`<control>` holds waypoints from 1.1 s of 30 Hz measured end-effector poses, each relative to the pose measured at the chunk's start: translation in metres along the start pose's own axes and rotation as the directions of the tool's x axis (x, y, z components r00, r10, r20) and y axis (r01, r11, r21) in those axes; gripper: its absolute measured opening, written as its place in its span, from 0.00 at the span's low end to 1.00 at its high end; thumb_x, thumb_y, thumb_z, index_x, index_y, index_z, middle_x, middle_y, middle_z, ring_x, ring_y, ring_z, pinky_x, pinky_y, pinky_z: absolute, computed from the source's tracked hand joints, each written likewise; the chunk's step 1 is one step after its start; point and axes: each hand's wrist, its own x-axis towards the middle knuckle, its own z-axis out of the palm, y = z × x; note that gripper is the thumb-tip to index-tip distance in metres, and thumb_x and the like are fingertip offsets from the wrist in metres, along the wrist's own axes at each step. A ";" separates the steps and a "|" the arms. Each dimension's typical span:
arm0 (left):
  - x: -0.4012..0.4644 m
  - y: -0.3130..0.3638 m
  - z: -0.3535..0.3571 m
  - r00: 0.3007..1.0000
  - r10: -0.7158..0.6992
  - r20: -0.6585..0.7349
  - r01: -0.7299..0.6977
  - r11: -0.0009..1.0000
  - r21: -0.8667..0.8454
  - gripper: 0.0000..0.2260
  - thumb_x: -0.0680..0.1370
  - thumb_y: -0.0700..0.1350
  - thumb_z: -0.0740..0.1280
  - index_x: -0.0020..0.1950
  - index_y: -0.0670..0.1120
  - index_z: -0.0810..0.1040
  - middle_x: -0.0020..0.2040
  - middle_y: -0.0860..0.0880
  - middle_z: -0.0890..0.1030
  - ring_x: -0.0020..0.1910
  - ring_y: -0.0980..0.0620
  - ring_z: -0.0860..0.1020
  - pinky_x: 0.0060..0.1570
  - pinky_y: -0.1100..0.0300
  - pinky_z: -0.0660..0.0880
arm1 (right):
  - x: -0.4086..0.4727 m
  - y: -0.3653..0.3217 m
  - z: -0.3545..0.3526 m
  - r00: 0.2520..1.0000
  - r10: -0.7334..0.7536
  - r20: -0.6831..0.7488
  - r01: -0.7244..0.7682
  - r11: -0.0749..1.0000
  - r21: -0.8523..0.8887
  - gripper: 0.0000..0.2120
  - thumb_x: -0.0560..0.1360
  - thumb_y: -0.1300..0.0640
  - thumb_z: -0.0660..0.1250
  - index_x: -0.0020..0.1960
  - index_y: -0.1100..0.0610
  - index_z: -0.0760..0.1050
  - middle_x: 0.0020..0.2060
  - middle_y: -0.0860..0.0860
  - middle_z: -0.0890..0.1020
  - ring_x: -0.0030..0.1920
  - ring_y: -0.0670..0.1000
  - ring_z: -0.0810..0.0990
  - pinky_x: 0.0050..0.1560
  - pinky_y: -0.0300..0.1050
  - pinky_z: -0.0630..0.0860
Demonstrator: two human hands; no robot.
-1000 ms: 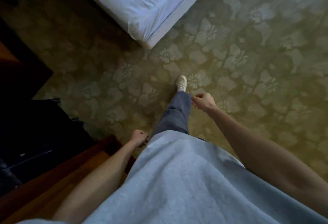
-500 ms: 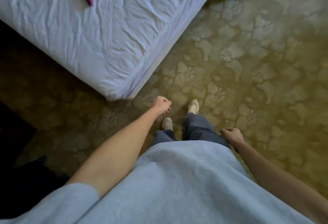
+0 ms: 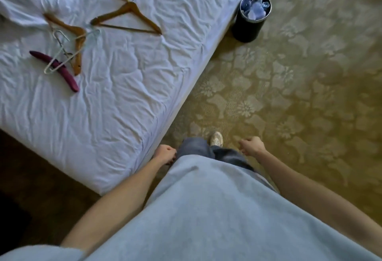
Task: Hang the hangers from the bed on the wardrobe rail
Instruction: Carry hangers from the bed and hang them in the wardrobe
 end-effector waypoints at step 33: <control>0.266 0.518 -0.304 0.996 -0.049 -0.068 0.002 0.830 -0.558 0.10 0.79 0.44 0.65 0.39 0.43 0.78 0.36 0.47 0.82 0.31 0.53 0.78 0.31 0.61 0.75 | 0.329 -0.576 -0.209 0.993 -0.071 0.095 0.108 0.870 -0.481 0.09 0.76 0.59 0.67 0.46 0.61 0.84 0.36 0.55 0.85 0.34 0.53 0.80 0.45 0.50 0.81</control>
